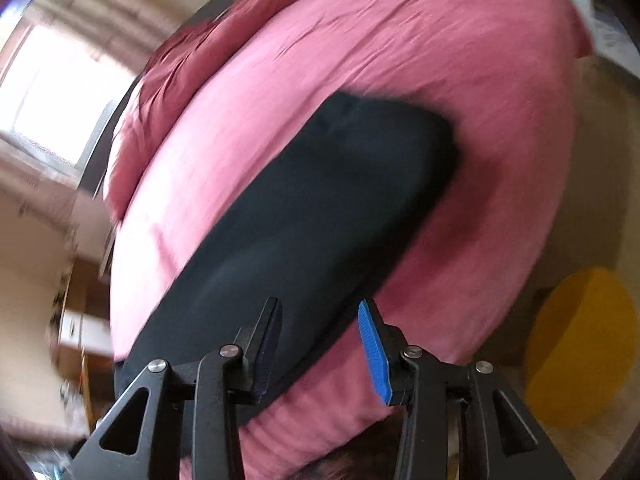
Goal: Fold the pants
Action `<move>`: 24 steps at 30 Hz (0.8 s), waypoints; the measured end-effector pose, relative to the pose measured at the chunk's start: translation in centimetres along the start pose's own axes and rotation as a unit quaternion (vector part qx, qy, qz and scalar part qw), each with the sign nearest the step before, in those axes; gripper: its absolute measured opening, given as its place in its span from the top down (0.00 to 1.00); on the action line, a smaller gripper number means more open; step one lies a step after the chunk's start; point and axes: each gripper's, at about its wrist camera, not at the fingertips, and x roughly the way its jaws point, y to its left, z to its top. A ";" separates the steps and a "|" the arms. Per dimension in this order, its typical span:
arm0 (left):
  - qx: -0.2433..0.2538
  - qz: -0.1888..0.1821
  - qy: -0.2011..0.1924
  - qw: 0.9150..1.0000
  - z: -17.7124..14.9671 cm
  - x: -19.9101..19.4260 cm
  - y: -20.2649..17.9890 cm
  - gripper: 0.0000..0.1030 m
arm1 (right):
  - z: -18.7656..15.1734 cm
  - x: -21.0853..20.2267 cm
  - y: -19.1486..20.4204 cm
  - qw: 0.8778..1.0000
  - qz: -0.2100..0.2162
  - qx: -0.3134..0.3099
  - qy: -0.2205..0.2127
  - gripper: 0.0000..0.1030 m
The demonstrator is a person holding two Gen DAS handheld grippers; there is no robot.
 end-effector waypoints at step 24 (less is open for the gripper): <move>-0.059 0.058 -0.036 0.996 -0.9 -3.0 4.2 0.65 | -2.1 1.7 2.6 0.992 -0.086 -0.088 0.031 0.74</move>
